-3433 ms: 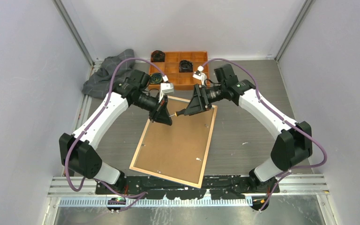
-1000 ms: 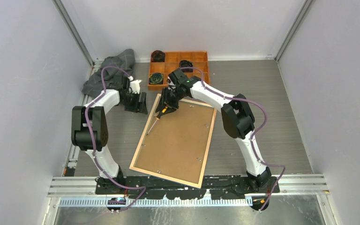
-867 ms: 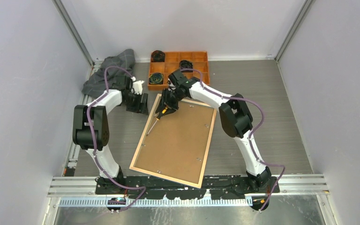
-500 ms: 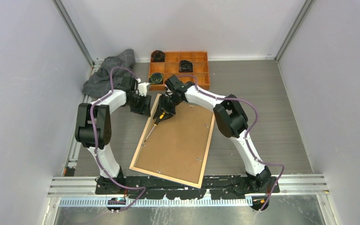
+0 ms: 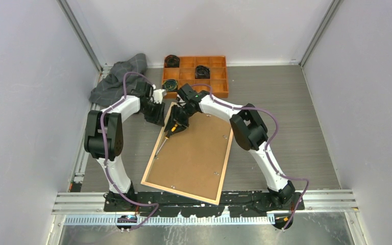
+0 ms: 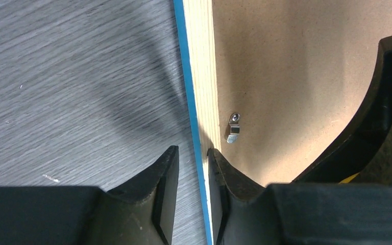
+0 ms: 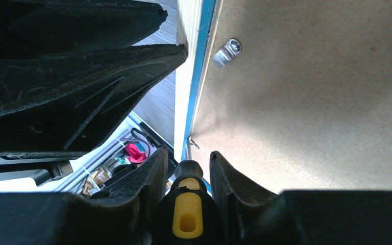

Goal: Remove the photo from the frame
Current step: Release the photo frame item from the photo frame.

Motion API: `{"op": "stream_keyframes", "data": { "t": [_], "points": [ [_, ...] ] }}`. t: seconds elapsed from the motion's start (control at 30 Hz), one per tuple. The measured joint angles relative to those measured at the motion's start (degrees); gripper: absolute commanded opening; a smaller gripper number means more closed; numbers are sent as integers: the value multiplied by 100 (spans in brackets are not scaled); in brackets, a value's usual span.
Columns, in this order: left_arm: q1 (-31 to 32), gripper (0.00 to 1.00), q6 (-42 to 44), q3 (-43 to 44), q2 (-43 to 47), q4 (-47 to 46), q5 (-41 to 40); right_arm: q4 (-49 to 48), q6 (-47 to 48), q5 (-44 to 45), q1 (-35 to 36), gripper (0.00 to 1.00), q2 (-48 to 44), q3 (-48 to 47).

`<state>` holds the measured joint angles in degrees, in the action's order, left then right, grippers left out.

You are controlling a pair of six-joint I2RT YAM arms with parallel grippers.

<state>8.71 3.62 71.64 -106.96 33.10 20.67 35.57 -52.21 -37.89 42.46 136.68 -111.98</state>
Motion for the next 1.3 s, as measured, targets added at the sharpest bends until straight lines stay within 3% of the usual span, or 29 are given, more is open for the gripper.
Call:
{"op": "stream_keyframes", "data": {
  "t": [0.23, 0.43, 0.9, 1.3],
  "points": [
    [76, 25, -39, 155, -90, 186, -111, 9, 15, -28, 24, 1, 0, 0],
    [81, 36, -46, 214, -127, 254, -168, 15, 42, -28, 31, 1, 0, 0],
    [101, 39, 17, 249, -127, 299, -334, 57, 61, 37, -103, 1, 0, -33],
    [96, 49, 341, 249, -131, 225, -166, 55, 63, 28, -142, 1, 0, -33]
  ]
}}
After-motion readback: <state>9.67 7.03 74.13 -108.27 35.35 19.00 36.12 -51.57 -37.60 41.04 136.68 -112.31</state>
